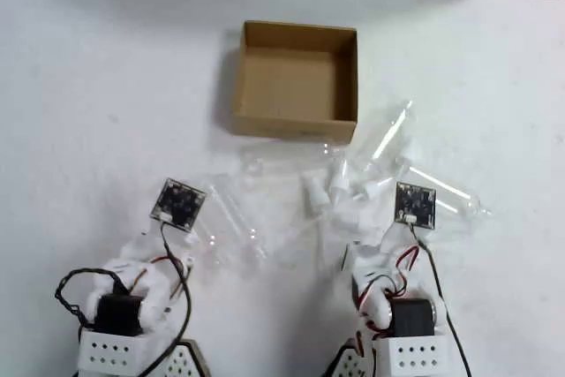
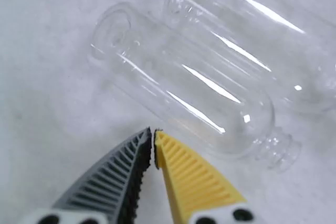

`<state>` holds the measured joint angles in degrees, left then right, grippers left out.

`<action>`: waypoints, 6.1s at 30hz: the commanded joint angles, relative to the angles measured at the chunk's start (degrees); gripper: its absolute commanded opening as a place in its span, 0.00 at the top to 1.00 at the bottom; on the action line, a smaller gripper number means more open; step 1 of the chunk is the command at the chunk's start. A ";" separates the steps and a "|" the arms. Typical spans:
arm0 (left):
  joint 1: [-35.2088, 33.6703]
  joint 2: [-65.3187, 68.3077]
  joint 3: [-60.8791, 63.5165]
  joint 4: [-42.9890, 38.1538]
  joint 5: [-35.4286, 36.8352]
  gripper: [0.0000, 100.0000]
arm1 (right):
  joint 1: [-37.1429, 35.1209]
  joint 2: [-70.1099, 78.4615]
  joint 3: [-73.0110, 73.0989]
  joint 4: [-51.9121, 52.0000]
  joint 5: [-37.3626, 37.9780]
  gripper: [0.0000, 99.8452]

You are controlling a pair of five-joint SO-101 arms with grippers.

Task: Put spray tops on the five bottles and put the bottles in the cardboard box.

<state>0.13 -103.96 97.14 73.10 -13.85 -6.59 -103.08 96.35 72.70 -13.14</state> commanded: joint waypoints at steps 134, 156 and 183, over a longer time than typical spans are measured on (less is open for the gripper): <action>4.44 -0.22 -29.71 11.60 -62.15 0.65 | 20.79 -0.04 0.53 -14.55 18.02 0.97; 5.58 -0.22 -16.26 -8.79 -98.55 0.77 | 20.35 -0.13 0.53 -14.99 18.11 0.97; -6.90 56.13 -66.02 -3.25 -34.02 0.86 | 20.35 -0.04 0.53 -15.69 18.11 0.97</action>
<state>-6.46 -63.96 47.38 57.36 -54.99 13.63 -102.81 96.35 57.58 4.26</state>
